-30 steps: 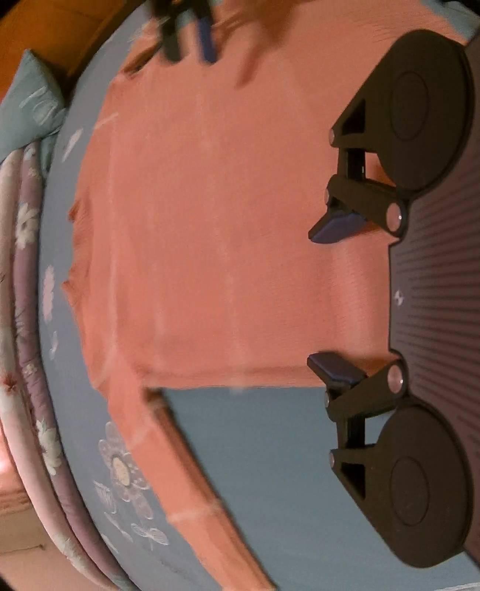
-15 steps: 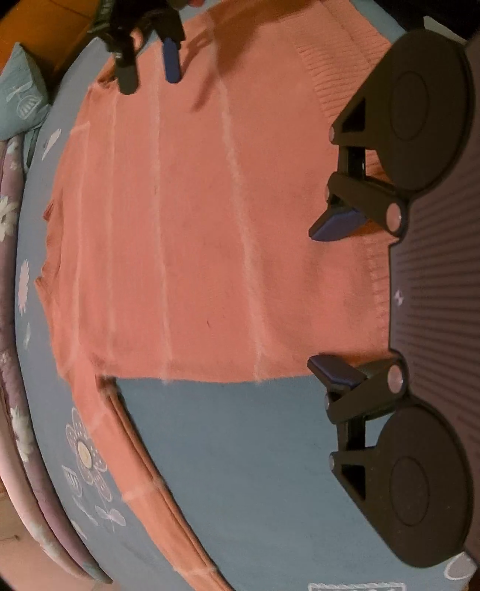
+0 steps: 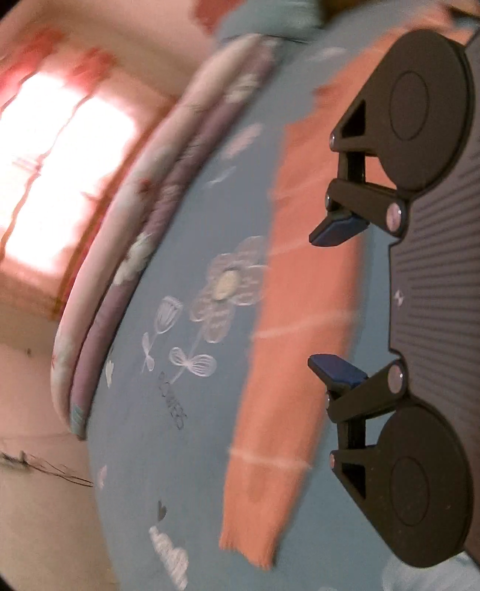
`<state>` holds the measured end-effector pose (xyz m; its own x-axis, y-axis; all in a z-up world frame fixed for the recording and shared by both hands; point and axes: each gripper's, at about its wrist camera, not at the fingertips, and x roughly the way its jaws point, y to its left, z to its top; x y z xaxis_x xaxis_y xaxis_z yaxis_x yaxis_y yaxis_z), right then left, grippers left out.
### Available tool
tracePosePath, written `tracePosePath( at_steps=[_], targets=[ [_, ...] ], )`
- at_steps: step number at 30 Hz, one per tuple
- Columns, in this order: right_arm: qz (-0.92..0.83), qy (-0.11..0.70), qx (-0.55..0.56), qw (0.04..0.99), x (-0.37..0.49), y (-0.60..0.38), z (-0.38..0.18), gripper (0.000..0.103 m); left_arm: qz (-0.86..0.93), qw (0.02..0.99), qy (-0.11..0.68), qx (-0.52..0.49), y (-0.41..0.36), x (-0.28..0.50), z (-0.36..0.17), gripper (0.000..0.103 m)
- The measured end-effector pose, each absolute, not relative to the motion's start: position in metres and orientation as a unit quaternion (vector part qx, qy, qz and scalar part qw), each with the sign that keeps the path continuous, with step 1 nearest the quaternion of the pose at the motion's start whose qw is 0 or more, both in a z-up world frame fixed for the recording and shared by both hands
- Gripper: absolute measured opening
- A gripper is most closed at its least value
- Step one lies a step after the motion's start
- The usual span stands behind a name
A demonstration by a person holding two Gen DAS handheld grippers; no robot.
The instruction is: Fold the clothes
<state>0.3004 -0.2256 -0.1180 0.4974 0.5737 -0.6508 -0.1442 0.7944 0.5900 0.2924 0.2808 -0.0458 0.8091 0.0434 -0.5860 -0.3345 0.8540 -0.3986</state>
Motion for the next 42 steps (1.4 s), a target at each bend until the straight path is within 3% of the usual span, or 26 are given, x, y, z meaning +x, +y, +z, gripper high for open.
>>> tracePosePath(
  at_steps=[5, 8, 22, 26, 28, 36, 42],
  targets=[
    [0.224, 0.442, 0.216, 0.841, 0.303, -0.220, -0.120, 0.103, 0.060, 0.890, 0.309, -0.330, 0.298, 0.363, -0.087, 0.063],
    [0.228, 0.439, 0.201, 0.845, 0.302, -0.217, -0.120, 0.103, 0.062, 0.883, 0.337, -0.322, 0.294, 0.371, -0.111, 0.063],
    [0.232, 0.429, 0.171, 0.856, 0.299, -0.210, -0.119, 0.103, 0.244, 0.849, 0.323, -0.341, 0.429, 0.309, -0.106, 0.066],
    [0.233, 0.428, 0.169, 0.857, 0.299, -0.210, -0.119, 0.103, 0.263, 0.856, 0.334, -0.294, 0.409, 0.328, -0.084, 0.066],
    [0.233, 0.428, 0.168, 0.857, 0.300, -0.209, -0.119, 0.103, 0.208, 0.871, 0.343, -0.284, 0.388, 0.347, -0.077, 0.071],
    [0.237, 0.426, 0.150, 0.860, 0.298, -0.205, -0.119, 0.103, 0.030, 0.895, 0.395, -0.206, 0.263, 0.427, -0.087, 0.073],
    [0.239, 0.426, 0.148, 0.860, 0.297, -0.206, -0.118, 0.103, 0.153, 0.898, 0.406, -0.076, 0.257, 0.430, -0.109, 0.074]
  ],
)
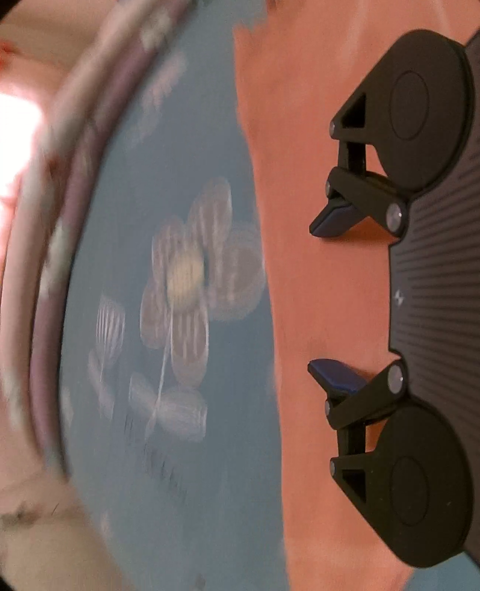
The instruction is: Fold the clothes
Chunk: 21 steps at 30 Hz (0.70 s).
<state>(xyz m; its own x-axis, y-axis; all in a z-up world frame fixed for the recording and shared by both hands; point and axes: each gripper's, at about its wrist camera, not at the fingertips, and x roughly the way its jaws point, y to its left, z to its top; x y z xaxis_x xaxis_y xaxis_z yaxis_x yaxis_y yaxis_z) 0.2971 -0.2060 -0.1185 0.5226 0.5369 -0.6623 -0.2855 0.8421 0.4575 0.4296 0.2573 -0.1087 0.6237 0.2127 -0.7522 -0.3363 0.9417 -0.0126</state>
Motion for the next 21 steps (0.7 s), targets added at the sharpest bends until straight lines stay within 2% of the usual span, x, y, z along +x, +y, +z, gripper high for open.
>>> tracePosePath(
  at_steps=[2, 3, 4, 8, 11, 14, 17, 21],
  targets=[
    [0.237, 0.425, 0.152, 0.860, 0.297, -0.206, -0.119, 0.103, 0.215, 0.888, 0.405, -0.024, 0.269, 0.422, -0.113, 0.082],
    [0.236, 0.424, 0.154, 0.861, 0.296, -0.206, -0.119, 0.103, 0.226, 0.885, 0.407, -0.033, 0.275, 0.418, -0.111, 0.083],
    [0.236, 0.424, 0.153, 0.861, 0.296, -0.206, -0.119, 0.103, 0.223, 0.883, 0.408, -0.056, 0.279, 0.416, -0.107, 0.077],
    [0.236, 0.424, 0.148, 0.862, 0.295, -0.205, -0.118, 0.103, 0.157, 0.910, 0.370, -0.104, 0.253, 0.430, -0.081, 0.078],
    [0.237, 0.424, 0.146, 0.862, 0.295, -0.204, -0.118, 0.103, 0.021, 0.913, 0.362, -0.189, 0.216, 0.460, -0.073, 0.079],
    [0.239, 0.424, 0.140, 0.862, 0.295, -0.204, -0.118, 0.103, -0.066, 0.903, 0.370, -0.209, 0.167, 0.494, -0.077, 0.080],
    [0.241, 0.425, 0.132, 0.862, 0.295, -0.203, -0.117, 0.103, -0.077, 0.898, 0.390, -0.189, 0.136, 0.522, -0.090, 0.079],
    [0.244, 0.430, 0.123, 0.860, 0.294, -0.202, -0.116, 0.103, -0.056, 0.893, 0.395, -0.210, 0.135, 0.548, -0.112, 0.079]
  ],
)
